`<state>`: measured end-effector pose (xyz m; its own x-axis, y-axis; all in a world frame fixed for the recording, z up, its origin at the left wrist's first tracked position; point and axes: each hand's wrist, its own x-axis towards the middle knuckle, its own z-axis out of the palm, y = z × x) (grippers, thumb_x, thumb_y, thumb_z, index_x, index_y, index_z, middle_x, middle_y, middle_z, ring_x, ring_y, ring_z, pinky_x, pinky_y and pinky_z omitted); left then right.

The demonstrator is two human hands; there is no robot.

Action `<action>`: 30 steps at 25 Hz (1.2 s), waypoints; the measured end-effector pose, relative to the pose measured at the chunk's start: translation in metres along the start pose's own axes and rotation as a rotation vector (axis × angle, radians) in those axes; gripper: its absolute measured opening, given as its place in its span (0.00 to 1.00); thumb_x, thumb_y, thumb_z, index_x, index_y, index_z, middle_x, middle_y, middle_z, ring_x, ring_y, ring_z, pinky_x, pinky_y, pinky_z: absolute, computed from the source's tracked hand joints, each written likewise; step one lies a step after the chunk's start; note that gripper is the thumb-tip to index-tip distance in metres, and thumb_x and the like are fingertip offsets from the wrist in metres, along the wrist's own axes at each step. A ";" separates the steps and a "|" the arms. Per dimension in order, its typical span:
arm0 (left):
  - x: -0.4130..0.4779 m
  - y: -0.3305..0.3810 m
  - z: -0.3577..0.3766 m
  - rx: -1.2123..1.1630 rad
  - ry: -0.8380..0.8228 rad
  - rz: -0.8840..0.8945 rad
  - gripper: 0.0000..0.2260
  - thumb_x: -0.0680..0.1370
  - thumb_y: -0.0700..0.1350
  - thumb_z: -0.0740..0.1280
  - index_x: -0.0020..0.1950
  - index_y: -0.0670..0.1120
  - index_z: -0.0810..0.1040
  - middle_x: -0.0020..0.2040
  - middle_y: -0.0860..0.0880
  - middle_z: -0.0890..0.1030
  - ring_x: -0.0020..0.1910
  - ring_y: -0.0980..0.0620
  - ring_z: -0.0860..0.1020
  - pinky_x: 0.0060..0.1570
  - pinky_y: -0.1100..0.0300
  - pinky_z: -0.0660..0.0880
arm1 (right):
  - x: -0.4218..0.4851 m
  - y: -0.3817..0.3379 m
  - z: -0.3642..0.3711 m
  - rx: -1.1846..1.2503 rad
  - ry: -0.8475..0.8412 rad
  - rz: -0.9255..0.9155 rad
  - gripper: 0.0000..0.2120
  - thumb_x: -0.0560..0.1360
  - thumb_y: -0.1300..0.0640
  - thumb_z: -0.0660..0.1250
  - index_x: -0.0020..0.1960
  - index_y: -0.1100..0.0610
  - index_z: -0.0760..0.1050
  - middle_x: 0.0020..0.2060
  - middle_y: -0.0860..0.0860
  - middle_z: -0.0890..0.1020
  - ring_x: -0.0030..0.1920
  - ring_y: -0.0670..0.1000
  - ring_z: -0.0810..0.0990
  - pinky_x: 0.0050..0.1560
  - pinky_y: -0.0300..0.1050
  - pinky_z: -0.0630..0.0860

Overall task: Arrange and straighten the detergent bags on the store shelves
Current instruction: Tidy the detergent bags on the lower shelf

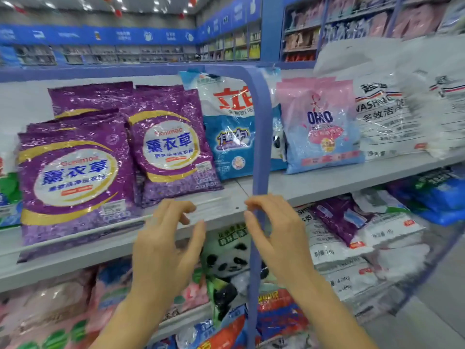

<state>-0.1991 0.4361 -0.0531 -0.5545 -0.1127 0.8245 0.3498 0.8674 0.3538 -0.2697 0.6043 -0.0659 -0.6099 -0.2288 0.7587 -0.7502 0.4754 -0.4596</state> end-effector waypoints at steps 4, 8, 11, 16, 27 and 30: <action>-0.019 0.052 0.093 -0.100 -0.200 0.079 0.08 0.74 0.50 0.61 0.48 0.47 0.75 0.37 0.53 0.78 0.38 0.58 0.72 0.38 0.68 0.69 | -0.025 0.089 -0.061 -0.107 0.014 0.157 0.11 0.76 0.51 0.58 0.49 0.55 0.77 0.41 0.45 0.79 0.42 0.43 0.76 0.42 0.39 0.74; -0.026 0.077 0.213 -0.005 -0.467 -0.006 0.14 0.74 0.53 0.58 0.53 0.47 0.76 0.45 0.51 0.81 0.43 0.53 0.79 0.40 0.60 0.76 | -0.039 0.211 -0.094 -0.240 -0.115 0.417 0.11 0.76 0.55 0.64 0.57 0.56 0.75 0.49 0.50 0.80 0.50 0.52 0.77 0.48 0.49 0.76; -0.025 0.092 0.302 0.078 -0.633 -0.147 0.19 0.76 0.52 0.59 0.65 0.47 0.72 0.61 0.48 0.76 0.60 0.48 0.74 0.57 0.55 0.71 | -0.043 0.304 -0.094 -0.350 -0.332 0.494 0.21 0.75 0.51 0.64 0.65 0.58 0.69 0.59 0.56 0.76 0.60 0.58 0.72 0.55 0.51 0.71; -0.029 0.101 0.413 0.280 -0.724 -0.196 0.18 0.75 0.47 0.64 0.64 0.46 0.73 0.63 0.46 0.74 0.61 0.46 0.73 0.56 0.55 0.72 | -0.042 0.403 -0.074 -0.399 -0.568 0.505 0.31 0.73 0.47 0.66 0.71 0.57 0.60 0.66 0.60 0.68 0.65 0.60 0.67 0.61 0.52 0.69; -0.047 0.080 0.471 0.049 -0.494 -0.623 0.23 0.70 0.29 0.64 0.64 0.39 0.72 0.63 0.42 0.72 0.56 0.44 0.75 0.52 0.63 0.70 | -0.059 0.453 -0.031 -0.514 -0.516 0.311 0.34 0.57 0.48 0.79 0.60 0.56 0.75 0.55 0.63 0.80 0.52 0.64 0.81 0.41 0.58 0.80; -0.049 0.092 0.461 -0.108 -0.345 -0.700 0.15 0.72 0.29 0.63 0.56 0.42 0.74 0.55 0.44 0.75 0.48 0.47 0.78 0.44 0.62 0.75 | -0.054 0.456 -0.049 -0.229 -0.410 0.332 0.23 0.69 0.53 0.68 0.63 0.55 0.70 0.50 0.57 0.83 0.47 0.59 0.83 0.42 0.55 0.80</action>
<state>-0.4875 0.7447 -0.2646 -0.8698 -0.4435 0.2165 -0.1060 0.5962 0.7958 -0.5661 0.8750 -0.2942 -0.8868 -0.3249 0.3286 -0.4548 0.7394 -0.4964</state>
